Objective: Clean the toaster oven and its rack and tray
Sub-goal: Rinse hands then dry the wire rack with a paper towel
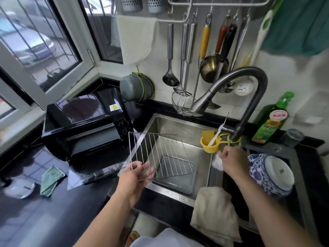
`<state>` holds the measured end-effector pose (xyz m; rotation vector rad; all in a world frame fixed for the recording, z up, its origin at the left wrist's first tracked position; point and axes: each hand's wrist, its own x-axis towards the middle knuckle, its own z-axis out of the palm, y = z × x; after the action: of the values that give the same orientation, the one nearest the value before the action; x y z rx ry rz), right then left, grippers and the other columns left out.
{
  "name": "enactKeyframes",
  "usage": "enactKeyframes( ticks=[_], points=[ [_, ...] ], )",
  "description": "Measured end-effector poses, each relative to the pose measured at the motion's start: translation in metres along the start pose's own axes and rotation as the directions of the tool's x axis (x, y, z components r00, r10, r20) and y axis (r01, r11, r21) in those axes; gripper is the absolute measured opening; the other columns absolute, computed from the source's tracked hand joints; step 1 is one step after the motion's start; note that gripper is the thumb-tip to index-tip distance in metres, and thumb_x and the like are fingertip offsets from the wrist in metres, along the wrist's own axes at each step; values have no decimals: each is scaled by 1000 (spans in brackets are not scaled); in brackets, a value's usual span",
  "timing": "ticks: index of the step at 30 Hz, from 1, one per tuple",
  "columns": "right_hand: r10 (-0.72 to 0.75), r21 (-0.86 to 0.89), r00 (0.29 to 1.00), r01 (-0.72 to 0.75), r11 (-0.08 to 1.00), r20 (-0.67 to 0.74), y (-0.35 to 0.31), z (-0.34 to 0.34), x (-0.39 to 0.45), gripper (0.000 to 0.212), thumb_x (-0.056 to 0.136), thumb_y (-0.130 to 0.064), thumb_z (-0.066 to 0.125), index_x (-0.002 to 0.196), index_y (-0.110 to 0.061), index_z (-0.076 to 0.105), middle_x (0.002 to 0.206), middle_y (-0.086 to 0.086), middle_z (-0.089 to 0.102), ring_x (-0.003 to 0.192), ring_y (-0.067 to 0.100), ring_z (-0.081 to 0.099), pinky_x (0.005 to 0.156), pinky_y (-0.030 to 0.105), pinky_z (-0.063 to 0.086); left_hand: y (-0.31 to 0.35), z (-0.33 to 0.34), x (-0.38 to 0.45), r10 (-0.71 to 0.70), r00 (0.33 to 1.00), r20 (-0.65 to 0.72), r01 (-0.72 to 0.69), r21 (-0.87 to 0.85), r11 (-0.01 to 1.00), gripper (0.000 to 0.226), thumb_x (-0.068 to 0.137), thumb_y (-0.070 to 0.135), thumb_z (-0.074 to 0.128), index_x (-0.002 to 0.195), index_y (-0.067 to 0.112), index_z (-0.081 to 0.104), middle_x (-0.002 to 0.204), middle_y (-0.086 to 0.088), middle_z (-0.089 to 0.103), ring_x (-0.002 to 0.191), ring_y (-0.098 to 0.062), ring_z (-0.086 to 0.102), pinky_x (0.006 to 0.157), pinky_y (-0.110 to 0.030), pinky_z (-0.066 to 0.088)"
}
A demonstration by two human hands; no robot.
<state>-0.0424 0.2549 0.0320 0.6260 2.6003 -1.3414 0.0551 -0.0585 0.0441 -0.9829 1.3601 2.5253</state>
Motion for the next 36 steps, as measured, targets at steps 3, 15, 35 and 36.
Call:
enactKeyframes(
  ticks=[3, 15, 35, 36],
  points=[
    [-145, 16, 980, 144, 989, 134, -4, 2, -5, 21, 92, -18, 69, 72, -16, 61, 80, 7, 66, 77, 25, 62, 70, 36, 51, 5, 0, -4, 25, 1000, 9, -25, -16, 1000, 26, 106, -2, 45, 86, 13, 51, 105, -17, 73, 87, -34, 74, 78, -41, 63],
    [-219, 310, 926, 120, 943, 307, -29, -3, -16, 18, 99, -22, 58, 85, -11, 61, 86, 10, 59, 83, 25, 54, 74, 37, 43, 9, -8, -7, 26, 999, 34, -25, -32, 999, 24, 106, -2, 44, 88, 10, 53, 112, -20, 71, 90, -36, 75, 73, -40, 63],
    [-10, 730, 923, -297, 615, 384, -34, 4, -36, 34, 95, -17, 53, 124, -2, 60, 107, 17, 65, 99, 29, 61, 78, 39, 48, 4, -3, -15, 40, 998, 56, -37, -49, 998, 22, 106, 0, 45, 91, 12, 55, 114, -19, 74, 96, -36, 76, 73, -38, 62],
    [-57, 718, 910, -285, 635, 411, -37, 0, -37, 29, 96, -17, 52, 118, -2, 62, 102, 16, 65, 95, 27, 61, 79, 39, 47, 4, -3, -15, 42, 997, 58, -39, -51, 998, 21, 106, 0, 45, 92, 12, 55, 114, -19, 74, 96, -37, 76, 71, -37, 63]
  ],
)
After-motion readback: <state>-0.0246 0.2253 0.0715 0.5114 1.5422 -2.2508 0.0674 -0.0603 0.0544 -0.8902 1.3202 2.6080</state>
